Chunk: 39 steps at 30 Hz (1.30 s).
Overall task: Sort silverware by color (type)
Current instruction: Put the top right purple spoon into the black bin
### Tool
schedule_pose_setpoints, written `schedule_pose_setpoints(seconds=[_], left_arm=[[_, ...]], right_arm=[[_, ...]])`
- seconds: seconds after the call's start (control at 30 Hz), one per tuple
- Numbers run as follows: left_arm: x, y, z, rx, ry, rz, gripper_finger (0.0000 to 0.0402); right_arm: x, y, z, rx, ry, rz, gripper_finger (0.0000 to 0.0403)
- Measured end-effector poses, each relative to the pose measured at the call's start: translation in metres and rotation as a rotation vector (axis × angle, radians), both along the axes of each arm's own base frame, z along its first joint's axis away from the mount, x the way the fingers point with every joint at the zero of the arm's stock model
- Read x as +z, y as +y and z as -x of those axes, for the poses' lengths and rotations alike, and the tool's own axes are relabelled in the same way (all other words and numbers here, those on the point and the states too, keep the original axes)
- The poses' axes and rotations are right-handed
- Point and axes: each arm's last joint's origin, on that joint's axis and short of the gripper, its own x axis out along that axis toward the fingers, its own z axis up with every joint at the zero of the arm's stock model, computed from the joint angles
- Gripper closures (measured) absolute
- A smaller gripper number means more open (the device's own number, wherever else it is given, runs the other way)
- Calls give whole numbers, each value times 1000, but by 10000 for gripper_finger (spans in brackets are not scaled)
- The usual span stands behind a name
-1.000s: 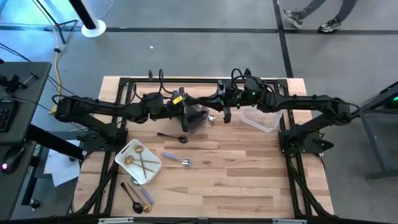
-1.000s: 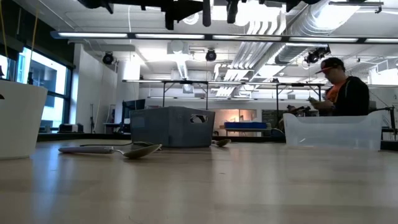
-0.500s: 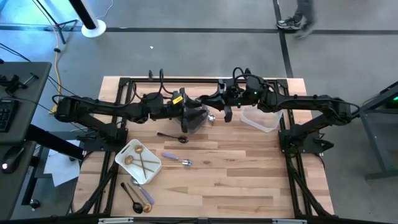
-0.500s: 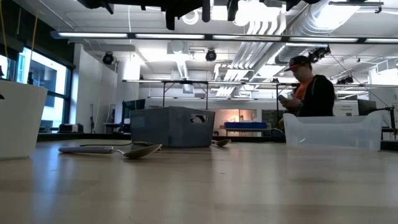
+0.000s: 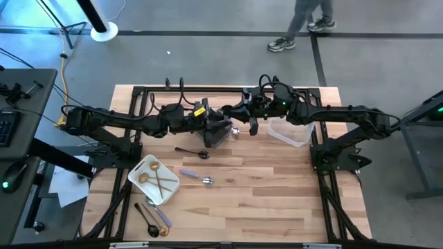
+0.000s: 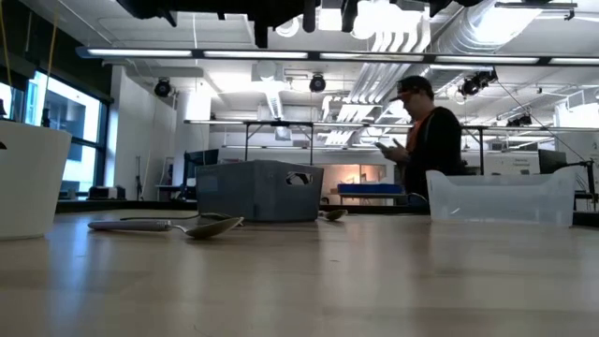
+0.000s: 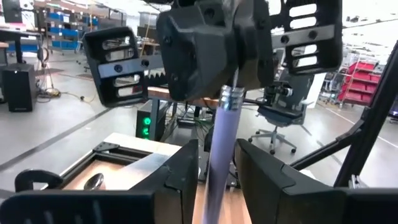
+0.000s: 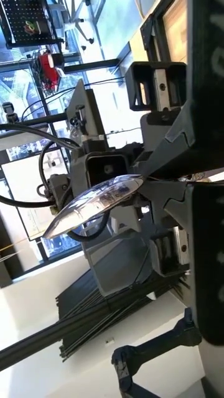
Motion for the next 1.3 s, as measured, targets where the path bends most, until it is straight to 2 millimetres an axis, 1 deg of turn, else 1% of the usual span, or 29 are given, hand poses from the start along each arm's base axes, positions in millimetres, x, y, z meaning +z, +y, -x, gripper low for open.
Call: schedule_pose_setpoints(seconds=[0.13,0.27,0.3,0.67,0.73,0.8,0.87,0.97,1.03,1.17,1.3], left_arm=[[0,0,0,-4,4,-18,332],[-3,0,0,-5,31,-30,379],[-3,0,0,-4,34,-34,385],[-4,1,0,1,48,-48,385],[-4,2,0,4,51,-48,385],[-5,4,0,10,56,-47,385],[-5,4,0,15,56,-47,385],[-4,7,2,23,67,-46,385],[-3,8,4,39,74,-44,384],[-4,8,14,74,119,-50,380],[-3,8,29,91,117,-51,384]], right_arm=[[0,0,0,0,-1,2,403],[-1,0,0,4,7,4,403],[-1,0,0,6,9,4,403],[-3,0,0,4,35,-6,402],[-4,0,0,1,37,-4,397],[-4,-2,0,-8,41,-11,382],[-4,-4,0,-13,46,-30,359],[-6,-7,3,-26,82,-36,312],[-5,-9,6,-36,92,-3,279],[3,-12,23,-61,120,48,228],[11,-17,44,-98,164,49,205]])
